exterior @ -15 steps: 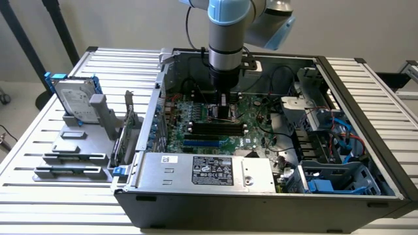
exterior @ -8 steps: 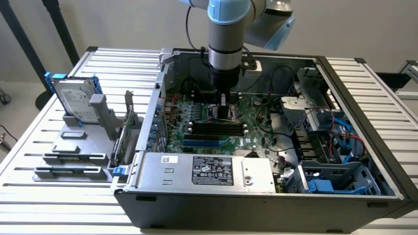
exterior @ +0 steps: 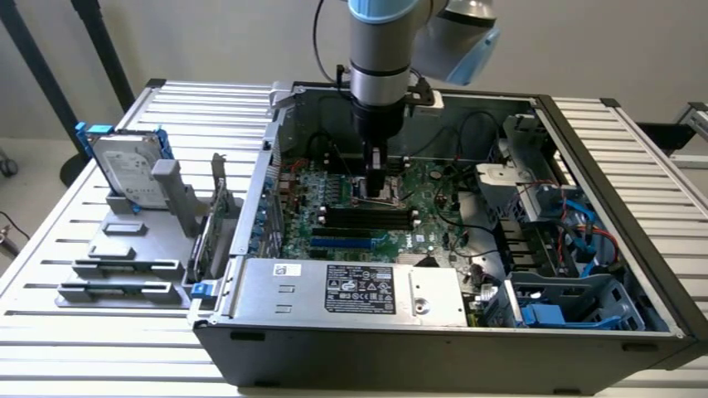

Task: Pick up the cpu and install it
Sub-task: 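Place the cpu into insertion slot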

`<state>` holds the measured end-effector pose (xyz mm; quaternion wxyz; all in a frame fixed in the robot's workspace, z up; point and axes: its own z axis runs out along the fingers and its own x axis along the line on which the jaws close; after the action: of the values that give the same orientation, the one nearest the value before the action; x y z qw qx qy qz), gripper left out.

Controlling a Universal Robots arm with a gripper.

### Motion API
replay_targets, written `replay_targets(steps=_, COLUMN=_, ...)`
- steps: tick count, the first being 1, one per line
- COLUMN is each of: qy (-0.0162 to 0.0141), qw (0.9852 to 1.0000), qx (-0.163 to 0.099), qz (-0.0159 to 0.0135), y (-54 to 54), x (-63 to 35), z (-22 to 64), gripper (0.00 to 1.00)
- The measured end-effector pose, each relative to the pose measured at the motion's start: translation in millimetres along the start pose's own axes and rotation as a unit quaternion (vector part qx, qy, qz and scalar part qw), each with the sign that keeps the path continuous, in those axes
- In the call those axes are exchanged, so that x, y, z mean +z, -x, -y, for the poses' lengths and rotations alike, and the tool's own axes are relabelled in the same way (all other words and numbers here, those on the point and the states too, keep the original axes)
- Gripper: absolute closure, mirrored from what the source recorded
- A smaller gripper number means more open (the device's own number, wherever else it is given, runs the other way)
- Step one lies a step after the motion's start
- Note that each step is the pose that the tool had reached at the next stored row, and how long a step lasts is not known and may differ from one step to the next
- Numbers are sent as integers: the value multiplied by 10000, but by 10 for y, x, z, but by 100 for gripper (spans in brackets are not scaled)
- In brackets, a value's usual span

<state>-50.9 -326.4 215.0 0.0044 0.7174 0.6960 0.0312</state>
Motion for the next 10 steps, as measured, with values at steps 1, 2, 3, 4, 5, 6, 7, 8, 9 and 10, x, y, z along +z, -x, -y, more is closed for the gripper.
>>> replay_targets(steps=1, qy=0, qw=10000, qx=3, qz=-12, y=1, x=-22, z=15, gripper=38)
replay_targets(steps=2, qy=-1, qw=10000, qx=7, qz=-27, y=2, x=-41, z=30, gripper=38)
replay_targets(steps=3, qy=-1, qw=10000, qx=10, qz=-46, y=4, x=-58, z=47, gripper=38)
replay_targets(steps=4, qy=-3, qw=10000, qx=13, qz=-66, y=6, x=-72, z=62, gripper=38)
replay_targets(steps=5, qy=-5, qw=10000, qx=16, qz=-86, y=8, x=-87, z=79, gripper=38)
replay_targets(steps=6, qy=-7, qw=9999, qx=18, qz=-104, y=12, x=-102, z=97, gripper=38)
replay_targets(steps=7, qy=-7, qw=9999, qx=20, qz=-122, y=15, x=-117, z=119, gripper=38)
replay_targets(steps=8, qy=-8, qw=9999, qx=21, qz=-135, y=21, x=-130, z=142, gripper=38)
replay_targets(steps=9, qy=-9, qw=9999, qx=22, qz=-146, y=29, x=-145, z=167, gripper=38)
replay_targets(steps=10, qy=-9, qw=9999, qx=23, qz=-159, y=39, x=-156, z=189, gripper=41)
